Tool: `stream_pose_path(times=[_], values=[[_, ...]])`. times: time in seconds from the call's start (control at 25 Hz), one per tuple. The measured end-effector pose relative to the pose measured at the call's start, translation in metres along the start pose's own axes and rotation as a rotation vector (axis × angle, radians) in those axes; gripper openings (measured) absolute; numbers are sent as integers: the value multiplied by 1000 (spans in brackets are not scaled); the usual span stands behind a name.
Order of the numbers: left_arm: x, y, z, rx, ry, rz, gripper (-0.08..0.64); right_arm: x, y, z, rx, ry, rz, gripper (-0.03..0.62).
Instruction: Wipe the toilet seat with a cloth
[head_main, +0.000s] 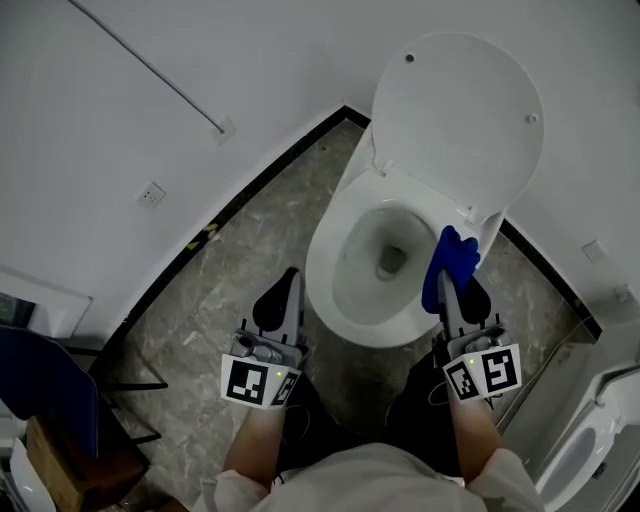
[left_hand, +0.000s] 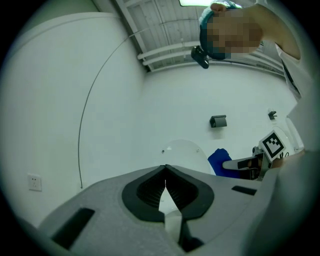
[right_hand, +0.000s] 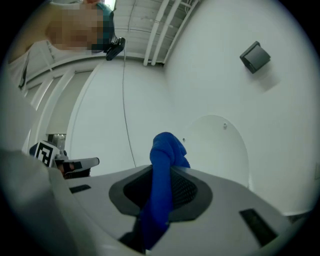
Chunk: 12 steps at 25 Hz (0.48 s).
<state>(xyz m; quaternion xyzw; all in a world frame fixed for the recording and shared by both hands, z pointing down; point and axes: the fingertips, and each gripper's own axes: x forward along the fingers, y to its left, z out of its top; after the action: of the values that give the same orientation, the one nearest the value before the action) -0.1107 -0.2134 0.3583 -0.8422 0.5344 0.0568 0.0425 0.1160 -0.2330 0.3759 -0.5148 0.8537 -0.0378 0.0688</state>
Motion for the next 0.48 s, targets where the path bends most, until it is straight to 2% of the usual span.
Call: stream_pose_path(times=[0.16, 0.32, 0.48], values=[[-12, -7, -42, -32, -27, -14, 8, -8, -4, -39, -16, -13, -17, 67], [-7, -27, -48, -1, -23, -72, 8, -9, -12, -47, -33, -8, -43, 66], [-8, -27, -46, 1, -15, -67, 8, -5, -14, -52, -39, 25, -56, 67]])
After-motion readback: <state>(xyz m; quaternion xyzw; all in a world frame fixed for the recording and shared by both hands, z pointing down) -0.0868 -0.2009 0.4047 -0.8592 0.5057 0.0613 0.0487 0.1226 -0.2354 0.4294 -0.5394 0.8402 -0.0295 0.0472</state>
